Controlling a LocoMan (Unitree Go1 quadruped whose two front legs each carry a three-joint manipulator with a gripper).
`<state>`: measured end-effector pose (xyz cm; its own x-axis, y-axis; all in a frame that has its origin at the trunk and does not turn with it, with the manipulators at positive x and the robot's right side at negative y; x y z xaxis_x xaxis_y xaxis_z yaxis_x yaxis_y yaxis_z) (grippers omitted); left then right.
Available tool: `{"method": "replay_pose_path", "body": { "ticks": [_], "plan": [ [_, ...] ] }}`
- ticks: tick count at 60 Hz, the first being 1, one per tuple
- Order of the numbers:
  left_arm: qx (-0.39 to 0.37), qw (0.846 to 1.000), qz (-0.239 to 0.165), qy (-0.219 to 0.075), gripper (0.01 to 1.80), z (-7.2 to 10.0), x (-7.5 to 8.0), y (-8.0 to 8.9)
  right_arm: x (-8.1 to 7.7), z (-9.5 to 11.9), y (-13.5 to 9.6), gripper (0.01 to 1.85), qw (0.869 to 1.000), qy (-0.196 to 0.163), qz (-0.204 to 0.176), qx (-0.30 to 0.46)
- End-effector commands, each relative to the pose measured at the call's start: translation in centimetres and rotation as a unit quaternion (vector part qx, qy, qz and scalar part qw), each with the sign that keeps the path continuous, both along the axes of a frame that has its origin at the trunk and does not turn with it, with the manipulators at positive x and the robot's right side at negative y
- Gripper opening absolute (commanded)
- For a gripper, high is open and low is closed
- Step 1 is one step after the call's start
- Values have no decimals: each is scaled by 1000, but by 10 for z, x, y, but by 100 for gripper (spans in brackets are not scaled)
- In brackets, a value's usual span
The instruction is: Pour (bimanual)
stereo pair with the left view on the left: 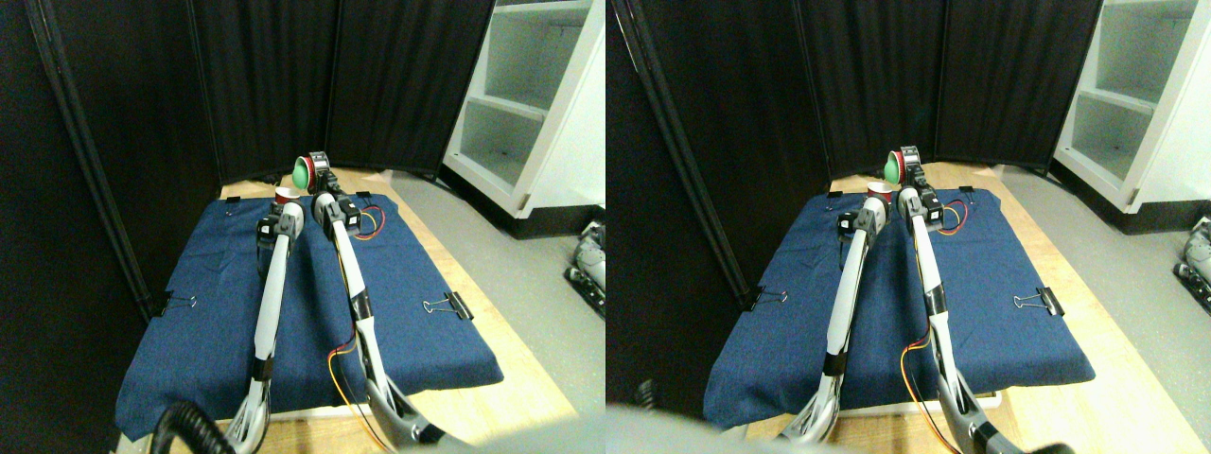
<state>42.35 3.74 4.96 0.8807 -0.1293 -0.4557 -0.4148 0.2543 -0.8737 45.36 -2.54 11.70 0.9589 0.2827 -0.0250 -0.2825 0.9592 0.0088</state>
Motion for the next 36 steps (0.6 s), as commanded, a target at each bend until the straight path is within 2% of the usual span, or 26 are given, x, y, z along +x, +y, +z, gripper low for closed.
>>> {"method": "replay_pose_path", "body": {
  "ticks": [1, 18, 27, 36],
  "plan": [
    [-2, 1000, -7, -12, 33, 4, 3, -5, 2, 4, 6, 33, 999, -28, 17, -15],
    [-9, 1000, -3, -9, 33, 4, 5, -6, 3, 3, 12, 33, 999, -30, 13, -43],
    [-9, 1000, 0, -5, 33, 4, 5, -6, 6, 0, 14, 33, 999, -17, 8, -40],
    [-8, 1000, 0, -8, 33, 3, 6, -3, 10, -2, 13, 33, 999, -18, 8, -35]
  ]
}}
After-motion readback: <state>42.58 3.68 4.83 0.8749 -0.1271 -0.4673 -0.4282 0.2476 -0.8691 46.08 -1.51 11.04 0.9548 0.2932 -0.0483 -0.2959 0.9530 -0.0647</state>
